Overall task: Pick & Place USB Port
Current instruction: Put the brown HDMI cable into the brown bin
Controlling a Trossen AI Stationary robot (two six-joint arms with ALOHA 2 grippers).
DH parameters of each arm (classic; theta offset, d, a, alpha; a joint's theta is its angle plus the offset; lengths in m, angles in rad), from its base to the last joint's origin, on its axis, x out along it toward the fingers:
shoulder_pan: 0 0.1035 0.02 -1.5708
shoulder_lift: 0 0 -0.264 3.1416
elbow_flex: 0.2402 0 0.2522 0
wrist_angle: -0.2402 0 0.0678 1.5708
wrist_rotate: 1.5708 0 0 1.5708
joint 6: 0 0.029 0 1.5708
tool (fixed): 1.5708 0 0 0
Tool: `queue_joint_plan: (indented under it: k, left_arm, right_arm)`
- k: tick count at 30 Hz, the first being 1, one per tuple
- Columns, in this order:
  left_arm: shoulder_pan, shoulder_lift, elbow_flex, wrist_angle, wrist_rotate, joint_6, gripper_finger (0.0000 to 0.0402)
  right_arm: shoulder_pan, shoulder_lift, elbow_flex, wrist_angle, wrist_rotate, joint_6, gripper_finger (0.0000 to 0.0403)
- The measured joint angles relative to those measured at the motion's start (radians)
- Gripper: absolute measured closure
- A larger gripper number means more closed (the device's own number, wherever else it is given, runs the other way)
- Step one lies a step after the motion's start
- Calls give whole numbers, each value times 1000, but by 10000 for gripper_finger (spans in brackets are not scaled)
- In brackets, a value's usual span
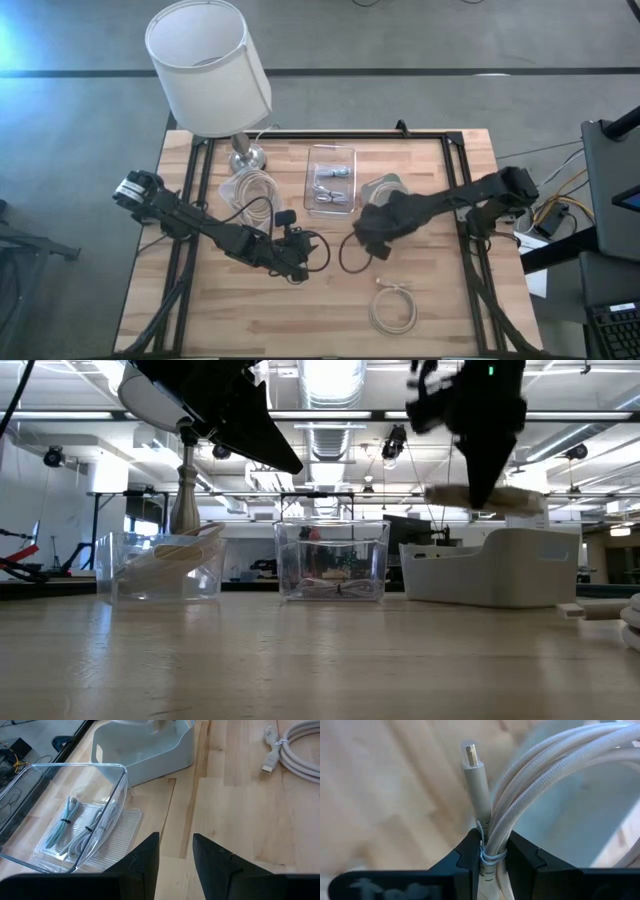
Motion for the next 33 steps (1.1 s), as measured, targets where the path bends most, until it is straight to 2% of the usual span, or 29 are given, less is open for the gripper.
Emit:
queue_joint_plan:
  k: [7, 14, 23, 33]
  left_arm:
    - [0, 0, 0, 0, 0, 5, 280]
    - [0, 0, 0, 0, 0, 6, 280]
    - [0, 0, 0, 0, 0, 6, 280]
    - [0, 0, 0, 0, 0, 7, 280]
  right_arm:
    - [-99, 0, -135, 17, 45, 10, 334]
    - [-146, 0, -233, 202, 49, 8, 333]
    - [-168, 0, -292, 268, 51, 76, 330]
    - [-166, 0, -304, 268, 37, 108, 288]
